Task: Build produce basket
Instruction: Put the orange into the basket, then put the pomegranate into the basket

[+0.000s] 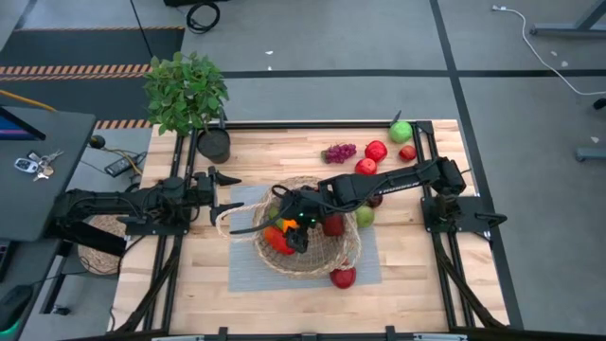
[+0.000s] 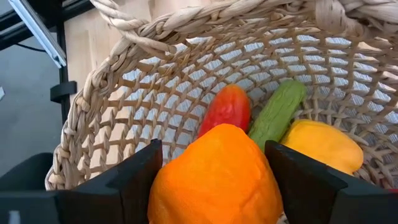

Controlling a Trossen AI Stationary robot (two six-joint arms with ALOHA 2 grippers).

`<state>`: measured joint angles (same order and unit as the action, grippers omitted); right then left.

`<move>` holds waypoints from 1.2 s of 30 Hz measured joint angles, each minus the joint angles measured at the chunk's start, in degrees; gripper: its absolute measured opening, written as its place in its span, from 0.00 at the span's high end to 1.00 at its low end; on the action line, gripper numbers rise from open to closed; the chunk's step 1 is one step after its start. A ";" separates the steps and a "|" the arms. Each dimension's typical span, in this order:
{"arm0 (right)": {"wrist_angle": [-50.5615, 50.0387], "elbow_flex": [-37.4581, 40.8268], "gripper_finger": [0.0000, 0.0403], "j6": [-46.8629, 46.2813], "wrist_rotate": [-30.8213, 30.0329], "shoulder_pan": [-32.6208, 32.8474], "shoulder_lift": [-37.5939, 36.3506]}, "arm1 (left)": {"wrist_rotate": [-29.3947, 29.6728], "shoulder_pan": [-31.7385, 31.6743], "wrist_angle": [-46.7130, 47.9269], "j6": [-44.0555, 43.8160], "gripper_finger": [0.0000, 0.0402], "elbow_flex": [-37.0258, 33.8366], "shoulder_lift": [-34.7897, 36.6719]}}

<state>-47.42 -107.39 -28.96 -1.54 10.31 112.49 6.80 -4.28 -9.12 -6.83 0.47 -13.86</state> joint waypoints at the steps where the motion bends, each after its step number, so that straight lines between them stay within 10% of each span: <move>1: 0.00 0.00 0.31 0.16 0.09 0.00 0.00 | 0.01 -0.01 0.00 0.00 0.05 0.00 0.01; 24: -0.93 -1.83 0.14 9.27 -0.41 0.99 -0.77 | 0.01 -0.01 0.00 0.02 0.05 0.00 0.00; 36: -0.63 -10.67 0.14 24.96 -13.65 19.95 -1.79 | 0.00 0.00 0.00 0.00 0.05 0.00 0.00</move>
<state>-48.05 -118.06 -4.00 -15.19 30.26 110.69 6.80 -4.28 -9.13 -6.83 0.47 -13.85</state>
